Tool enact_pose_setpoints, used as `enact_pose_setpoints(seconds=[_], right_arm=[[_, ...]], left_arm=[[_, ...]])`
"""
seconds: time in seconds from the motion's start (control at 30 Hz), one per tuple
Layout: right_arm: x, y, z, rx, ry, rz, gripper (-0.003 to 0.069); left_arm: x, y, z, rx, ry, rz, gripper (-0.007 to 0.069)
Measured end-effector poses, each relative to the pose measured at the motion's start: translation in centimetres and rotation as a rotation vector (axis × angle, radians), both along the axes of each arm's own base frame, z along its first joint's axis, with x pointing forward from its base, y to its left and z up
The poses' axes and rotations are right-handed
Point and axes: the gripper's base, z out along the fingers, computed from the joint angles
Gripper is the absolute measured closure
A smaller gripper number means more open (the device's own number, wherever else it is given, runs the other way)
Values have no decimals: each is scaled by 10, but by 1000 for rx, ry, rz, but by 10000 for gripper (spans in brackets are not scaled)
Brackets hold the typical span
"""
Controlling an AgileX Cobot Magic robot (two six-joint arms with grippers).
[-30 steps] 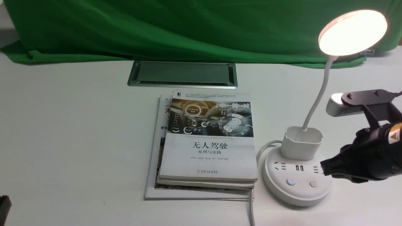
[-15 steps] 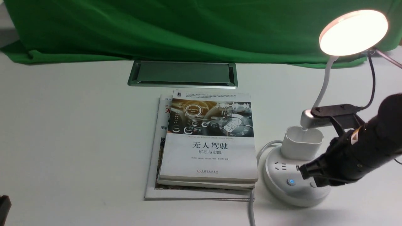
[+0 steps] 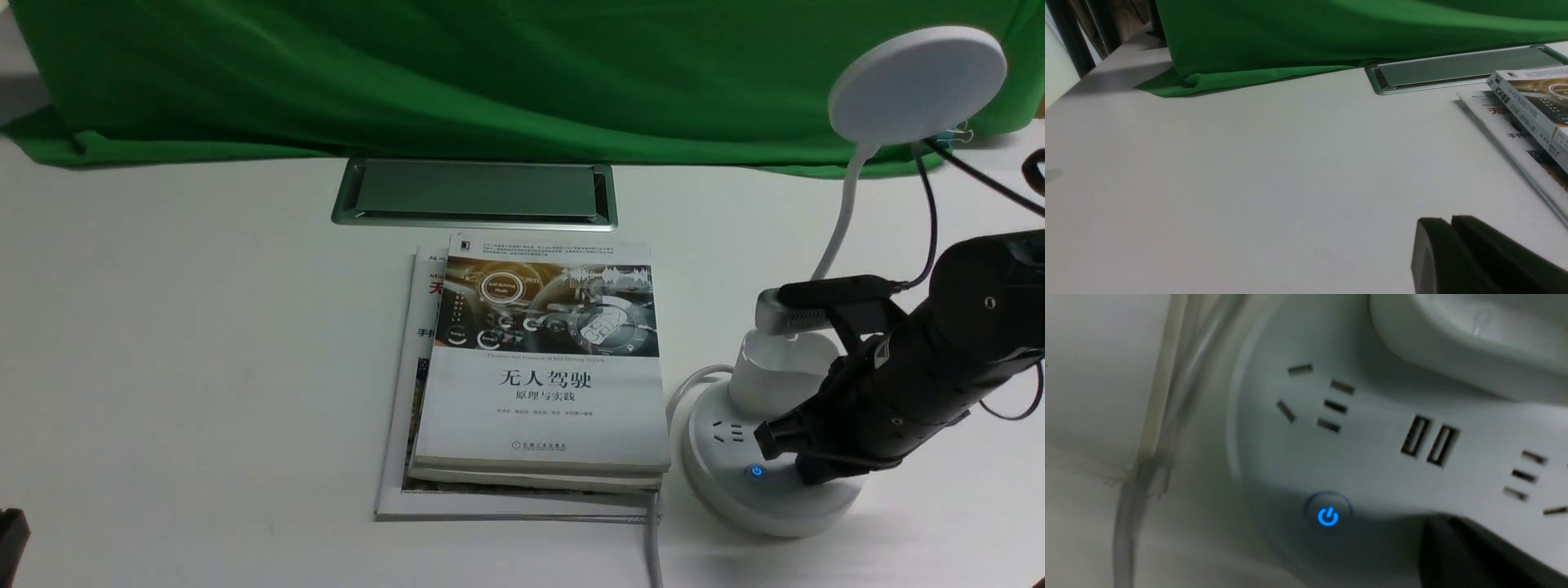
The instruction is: Turn off the desk lamp on the white desktop by hand.
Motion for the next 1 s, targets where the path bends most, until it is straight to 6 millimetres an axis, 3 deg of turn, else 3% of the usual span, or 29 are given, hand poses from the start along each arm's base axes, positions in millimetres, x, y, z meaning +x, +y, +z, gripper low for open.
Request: enact_pose_setpoints(seconds=[0.2, 0.33, 0.47, 0.6, 0.73, 1.0], right_arm=[[-2, -1, 11, 16, -56, 8, 623], [-10, -4, 34, 40, -121, 10, 622], [-36, -11, 66, 67, -187, 22, 622], [-57, -16, 77, 84, -228, 34, 622], [-91, -28, 95, 99, -244, 31, 622], [-113, -37, 125, 158, -401, 30, 620]], left_arm=[[0, 0, 0, 0, 0, 0, 605], [0, 0, 0, 0, 0, 0, 605], [0, 0, 0, 0, 0, 0, 605], [0, 0, 0, 0, 0, 0, 605], [0, 0, 0, 0, 0, 0, 605], [0, 0, 0, 0, 0, 0, 605]])
